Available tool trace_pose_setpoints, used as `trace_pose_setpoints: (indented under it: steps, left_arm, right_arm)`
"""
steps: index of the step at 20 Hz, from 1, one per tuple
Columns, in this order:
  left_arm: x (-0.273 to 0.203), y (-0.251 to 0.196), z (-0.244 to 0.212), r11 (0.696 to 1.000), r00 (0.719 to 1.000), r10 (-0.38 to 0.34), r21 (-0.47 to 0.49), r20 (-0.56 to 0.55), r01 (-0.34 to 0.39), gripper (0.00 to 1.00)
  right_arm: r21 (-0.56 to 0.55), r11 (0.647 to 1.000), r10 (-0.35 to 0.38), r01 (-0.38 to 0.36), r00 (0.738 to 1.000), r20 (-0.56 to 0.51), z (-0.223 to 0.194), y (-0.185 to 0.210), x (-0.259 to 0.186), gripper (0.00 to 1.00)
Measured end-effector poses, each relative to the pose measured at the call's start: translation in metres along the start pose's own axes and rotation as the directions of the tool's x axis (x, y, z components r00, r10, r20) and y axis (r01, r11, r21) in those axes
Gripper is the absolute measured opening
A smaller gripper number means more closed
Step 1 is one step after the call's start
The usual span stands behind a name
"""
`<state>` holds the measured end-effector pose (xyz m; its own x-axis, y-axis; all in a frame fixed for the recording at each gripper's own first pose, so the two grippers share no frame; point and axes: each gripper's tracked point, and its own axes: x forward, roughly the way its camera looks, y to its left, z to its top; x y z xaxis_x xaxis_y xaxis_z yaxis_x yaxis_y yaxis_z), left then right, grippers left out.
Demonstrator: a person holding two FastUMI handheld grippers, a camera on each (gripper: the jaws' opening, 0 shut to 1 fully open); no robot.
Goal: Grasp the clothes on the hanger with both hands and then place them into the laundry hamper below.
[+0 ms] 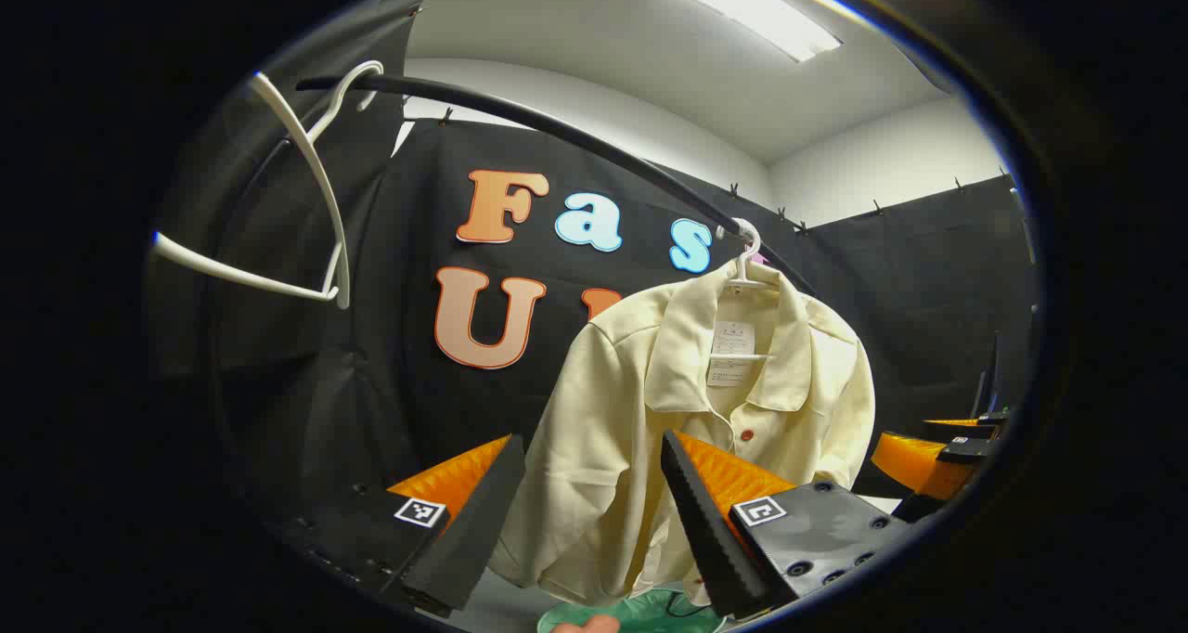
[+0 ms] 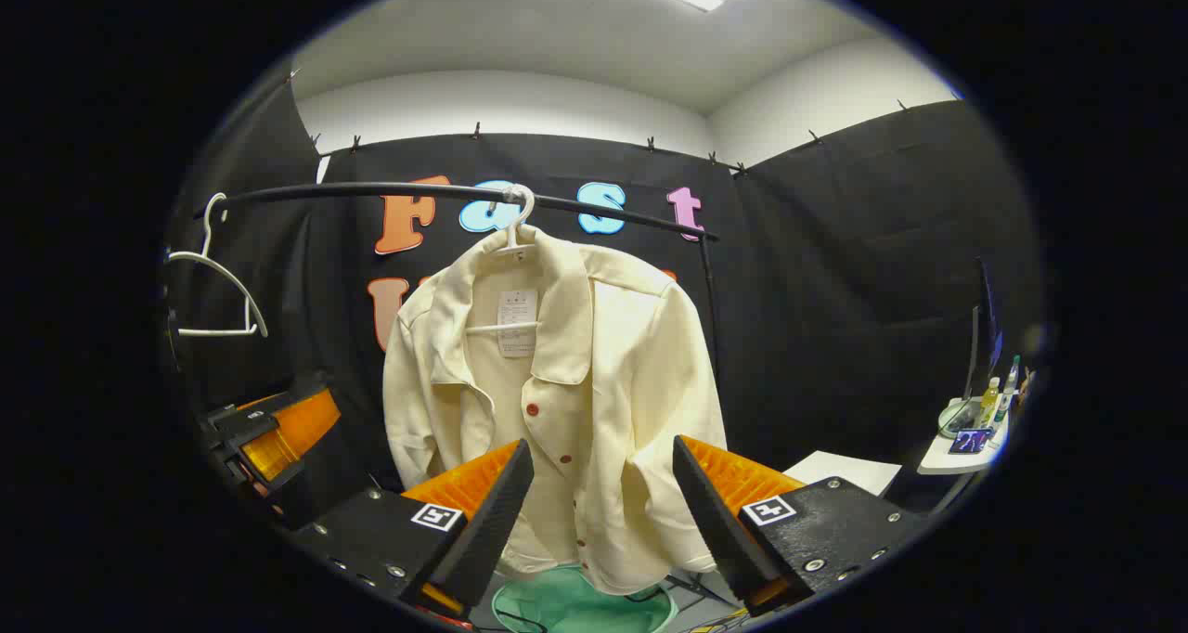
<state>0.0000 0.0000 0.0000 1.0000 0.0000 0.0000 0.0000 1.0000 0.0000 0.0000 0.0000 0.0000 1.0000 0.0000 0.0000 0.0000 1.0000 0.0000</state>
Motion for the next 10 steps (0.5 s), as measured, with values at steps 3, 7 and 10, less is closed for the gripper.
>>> trace_pose_setpoints:
  steps: [3, 7, 10]
  left_arm:
    - [-0.0017, 0.0009, -0.0032, 1.0, 1.0, 0.003, -0.003, -0.008, -0.003, 0.96]
    - [0.0004, 0.0014, -0.0075, 1.0, 1.0, 0.004, -0.003, -0.018, -0.004, 0.96]
    - [0.002, 0.001, -0.0079, 1.0, 1.0, 0.004, 0.002, -0.016, -0.004, 0.97]
  right_arm:
    - [-0.004, 1.0, -0.002, 0.002, 1.0, 0.0, 0.0003, -0.0003, -0.002, 0.94]
    - [-0.009, 1.0, 0.0, 0.0, 1.0, 0.001, 0.0005, 0.0017, -0.0006, 0.94]
    - [-0.011, 1.0, 0.0, 0.0, 1.0, -0.002, -0.0009, 0.0015, -0.0011, 0.94]
